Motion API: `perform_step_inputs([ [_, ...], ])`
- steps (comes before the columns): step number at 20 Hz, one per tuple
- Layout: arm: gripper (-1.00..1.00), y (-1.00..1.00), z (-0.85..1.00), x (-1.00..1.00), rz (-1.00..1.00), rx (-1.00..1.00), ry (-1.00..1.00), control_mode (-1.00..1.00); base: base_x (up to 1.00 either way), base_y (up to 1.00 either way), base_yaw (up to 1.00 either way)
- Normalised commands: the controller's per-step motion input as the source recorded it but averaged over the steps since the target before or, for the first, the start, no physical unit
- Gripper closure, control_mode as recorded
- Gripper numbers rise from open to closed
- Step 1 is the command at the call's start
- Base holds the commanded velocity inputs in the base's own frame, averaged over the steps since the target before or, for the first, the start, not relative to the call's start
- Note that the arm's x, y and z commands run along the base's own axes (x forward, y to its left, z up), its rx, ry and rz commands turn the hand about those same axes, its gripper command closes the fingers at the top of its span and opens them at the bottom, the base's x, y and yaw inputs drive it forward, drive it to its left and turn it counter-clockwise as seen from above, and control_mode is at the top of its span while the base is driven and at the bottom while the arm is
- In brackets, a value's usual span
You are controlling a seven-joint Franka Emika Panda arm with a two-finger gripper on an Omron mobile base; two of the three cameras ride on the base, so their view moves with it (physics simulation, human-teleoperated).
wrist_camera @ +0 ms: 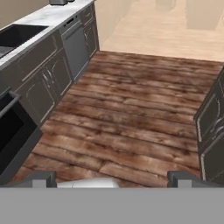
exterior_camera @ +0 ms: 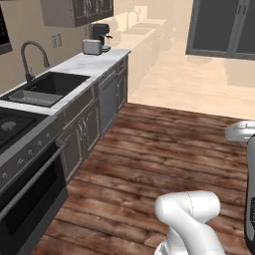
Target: Open the cabinet directly in front. Then move the liquor and the mug to the dining counter with the candle on it.
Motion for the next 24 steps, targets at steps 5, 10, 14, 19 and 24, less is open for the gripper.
perform_step_inputs([
  [5, -1.00, 0.00, 0.00, 0.00, 0.00, 0.00, 0.00, 1.00, -0.09, 0.23, 0.25],
  [10, -1.00, 0.00, 0.00, 0.00, 0.00, 0.00, 0.00, 1.00, -0.10, 0.22, 0.25],
  [14, -1.00, 0.00, 0.00, 0.00, 0.00, 0.00, 0.00, 1.00, -0.09, 0.25, 0.25],
  [19, -1.00, 0.00, 0.00, 0.00, 0.00, 0.00, 0.00, 1.00, -0.07, 0.26, 0.25],
  [24, -1.00, 0.00, 0.00, 0.00, 0.00, 0.00, 0.00, 1.00, -0.02, 0.32, 0.24],
])
